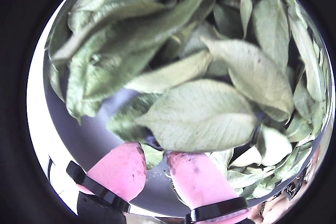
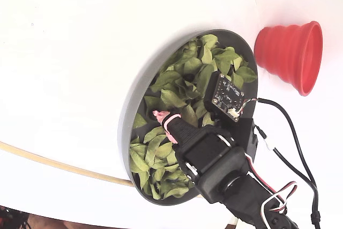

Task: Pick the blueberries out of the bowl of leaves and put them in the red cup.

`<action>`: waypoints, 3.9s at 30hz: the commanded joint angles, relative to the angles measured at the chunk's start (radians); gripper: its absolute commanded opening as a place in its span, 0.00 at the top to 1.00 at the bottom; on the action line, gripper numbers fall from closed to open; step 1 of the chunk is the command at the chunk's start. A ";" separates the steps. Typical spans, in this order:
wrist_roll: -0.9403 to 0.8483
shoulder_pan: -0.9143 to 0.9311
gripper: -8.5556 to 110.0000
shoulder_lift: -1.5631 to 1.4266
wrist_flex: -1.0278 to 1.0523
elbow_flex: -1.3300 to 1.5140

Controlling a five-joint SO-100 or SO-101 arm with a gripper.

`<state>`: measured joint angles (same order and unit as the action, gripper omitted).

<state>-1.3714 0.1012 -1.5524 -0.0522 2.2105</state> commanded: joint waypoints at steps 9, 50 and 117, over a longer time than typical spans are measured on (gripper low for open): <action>-0.015 0.012 0.83 -0.120 0.015 0.000; -0.018 0.020 0.78 0.074 -0.101 -0.003; 0.026 0.015 0.81 0.146 -0.146 -0.028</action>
<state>-1.3422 0.1074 -1.4021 -0.1871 2.1737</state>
